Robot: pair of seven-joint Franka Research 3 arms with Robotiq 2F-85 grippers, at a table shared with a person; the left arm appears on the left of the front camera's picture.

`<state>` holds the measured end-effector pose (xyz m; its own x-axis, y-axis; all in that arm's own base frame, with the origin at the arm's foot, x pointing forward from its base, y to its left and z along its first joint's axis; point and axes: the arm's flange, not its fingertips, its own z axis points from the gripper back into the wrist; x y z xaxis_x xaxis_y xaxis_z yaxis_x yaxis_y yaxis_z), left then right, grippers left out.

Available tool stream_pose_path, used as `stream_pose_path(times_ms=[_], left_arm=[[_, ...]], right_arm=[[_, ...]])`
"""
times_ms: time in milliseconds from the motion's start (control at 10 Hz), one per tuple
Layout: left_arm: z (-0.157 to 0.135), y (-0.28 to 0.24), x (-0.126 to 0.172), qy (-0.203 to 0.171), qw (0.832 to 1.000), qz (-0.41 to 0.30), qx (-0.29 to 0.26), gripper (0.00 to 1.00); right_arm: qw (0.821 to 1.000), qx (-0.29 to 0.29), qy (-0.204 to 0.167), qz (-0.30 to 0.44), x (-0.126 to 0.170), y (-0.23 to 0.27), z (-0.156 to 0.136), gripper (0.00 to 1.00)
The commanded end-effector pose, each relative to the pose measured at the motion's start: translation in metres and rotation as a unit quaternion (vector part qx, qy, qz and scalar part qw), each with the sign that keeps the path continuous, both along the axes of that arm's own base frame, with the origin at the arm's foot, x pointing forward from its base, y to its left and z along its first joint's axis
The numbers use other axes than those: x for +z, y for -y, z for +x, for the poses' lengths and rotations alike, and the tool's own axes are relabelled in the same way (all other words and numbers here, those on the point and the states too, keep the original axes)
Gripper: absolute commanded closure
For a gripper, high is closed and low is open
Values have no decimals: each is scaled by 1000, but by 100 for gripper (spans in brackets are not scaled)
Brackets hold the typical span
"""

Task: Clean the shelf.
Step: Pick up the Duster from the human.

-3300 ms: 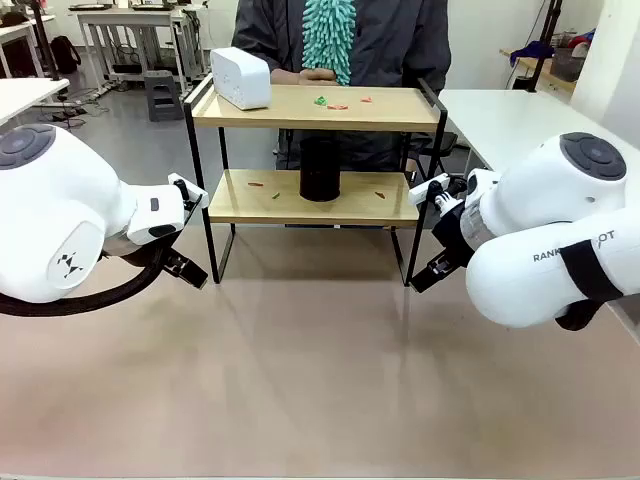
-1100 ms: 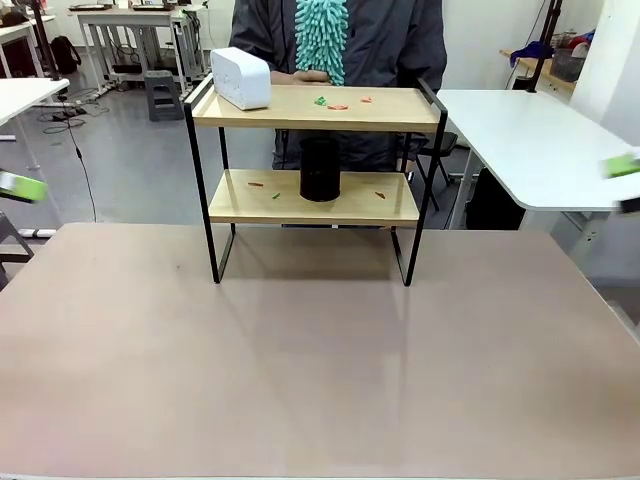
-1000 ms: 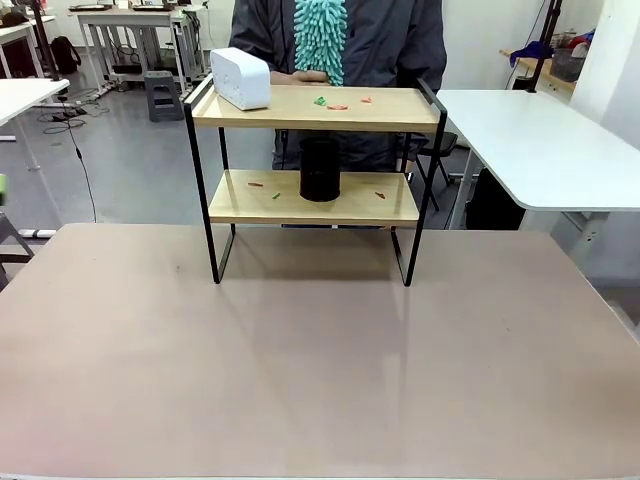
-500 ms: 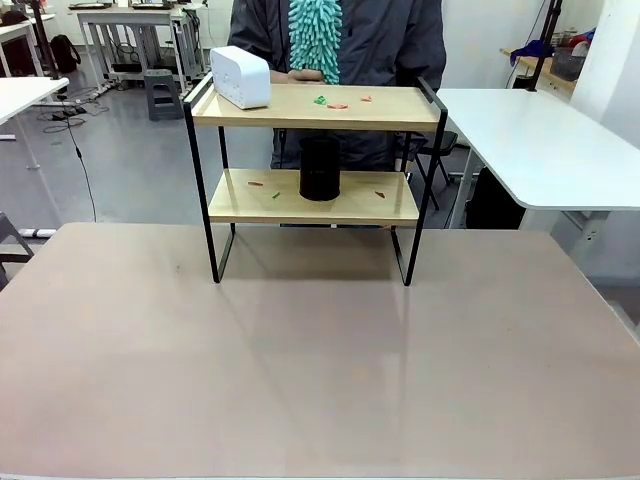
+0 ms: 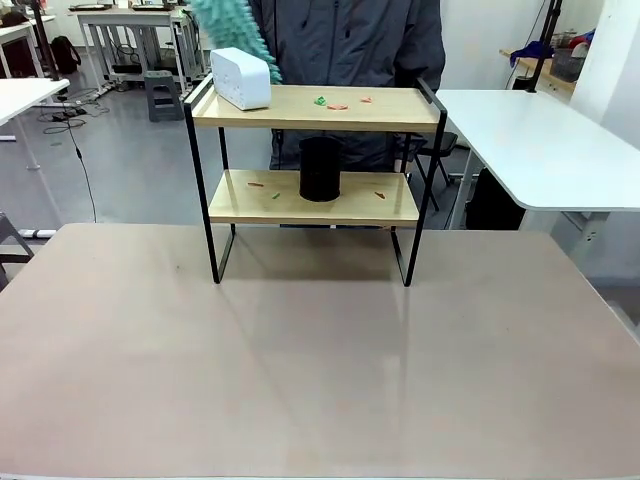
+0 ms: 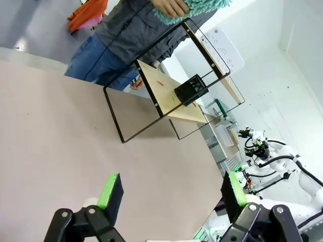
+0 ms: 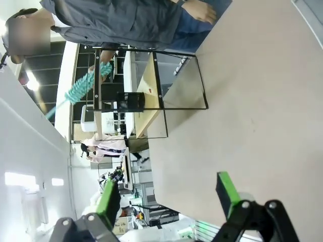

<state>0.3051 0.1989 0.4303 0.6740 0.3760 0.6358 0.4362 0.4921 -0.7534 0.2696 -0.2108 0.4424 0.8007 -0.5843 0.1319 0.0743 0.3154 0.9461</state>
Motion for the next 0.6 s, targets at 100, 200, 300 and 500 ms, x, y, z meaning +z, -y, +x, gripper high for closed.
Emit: stream_pose_path(times_ms=[100, 200, 300, 500], left_arm=[[1, 2, -3, 19, 1000, -1, 3, 0], [1, 2, -3, 19, 1000, -1, 3, 0], [-1, -1, -1, 0, 1000, 1, 3, 0], [17, 1, 27, -30, 998, -18, -52, 0]], right_arm=[[1000, -4, 11, 8, -1, -3, 2, 0], [1000, -4, 11, 8, -1, -3, 2, 0], [1000, -4, 11, 8, -1, -3, 2, 0], [1000, -4, 11, 8, -1, -3, 2, 0]])
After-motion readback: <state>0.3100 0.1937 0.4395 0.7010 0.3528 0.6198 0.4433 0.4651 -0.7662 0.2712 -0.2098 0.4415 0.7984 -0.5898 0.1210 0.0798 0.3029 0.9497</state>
